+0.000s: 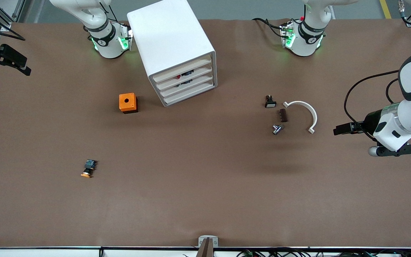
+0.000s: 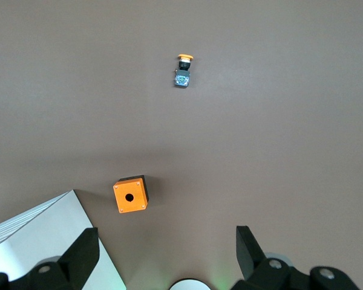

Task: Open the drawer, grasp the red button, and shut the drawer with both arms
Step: 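Reach the left gripper to the white cabinet's drawer front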

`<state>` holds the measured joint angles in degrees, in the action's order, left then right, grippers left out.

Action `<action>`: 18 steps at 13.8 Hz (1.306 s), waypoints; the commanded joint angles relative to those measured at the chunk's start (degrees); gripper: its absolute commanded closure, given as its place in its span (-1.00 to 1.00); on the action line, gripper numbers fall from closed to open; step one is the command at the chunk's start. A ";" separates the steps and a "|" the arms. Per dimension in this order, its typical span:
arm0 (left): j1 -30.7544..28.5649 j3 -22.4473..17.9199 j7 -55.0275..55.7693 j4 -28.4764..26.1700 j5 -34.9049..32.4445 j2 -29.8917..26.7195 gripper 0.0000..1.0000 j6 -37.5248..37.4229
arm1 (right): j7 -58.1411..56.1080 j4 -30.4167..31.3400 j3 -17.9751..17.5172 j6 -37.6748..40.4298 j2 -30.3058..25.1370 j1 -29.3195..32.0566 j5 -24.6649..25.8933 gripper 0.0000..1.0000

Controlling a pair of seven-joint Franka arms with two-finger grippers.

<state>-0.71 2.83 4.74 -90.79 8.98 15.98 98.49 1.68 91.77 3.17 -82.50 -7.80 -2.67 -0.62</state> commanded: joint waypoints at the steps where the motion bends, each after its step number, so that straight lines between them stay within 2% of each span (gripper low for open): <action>1: 1.41 -0.02 0.45 0.17 0.95 0.46 -0.99 -0.58 | 0.79 1.49 0.08 -0.29 -1.60 -0.23 1.41 -1.00; 5: 3.70 -0.11 3.95 -0.09 0.08 0.55 -0.99 -0.76 | 0.26 1.49 0.17 -1.00 -1.60 0.21 2.29 -1.00; 9: 3.26 -0.20 5.80 0.17 0.07 2.30 -1.00 -0.49 | -0.27 1.31 0.34 -1.96 -1.43 0.21 2.03 -1.00; 13: 7.12 -0.11 18.00 0.61 -0.62 6.42 -0.99 1.88 | -0.89 0.52 0.26 -2.41 -1.25 -0.14 1.85 -1.00; 15: 9.40 -0.02 25.28 2.97 0.07 8.97 -0.99 1.45 | -1.59 -1.32 0.34 -1.88 0.15 0.12 2.20 -1.00; 16: 10.72 0.06 30.89 4.90 0.94 10.55 -0.99 0.92 | -1.24 -0.81 0.34 -1.88 0.77 0.38 2.20 -1.00; 18: 12.22 0.24 41.10 8.59 7.51 14.07 -1.00 -3.28 | -1.84 -1.15 0.43 -1.27 4.63 0.38 2.64 -1.00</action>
<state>10.31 3.10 38.39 -87.60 12.09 26.25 99.34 0.72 91.61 3.65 -84.34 -6.62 -2.60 0.88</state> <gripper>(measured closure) 0.000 0.000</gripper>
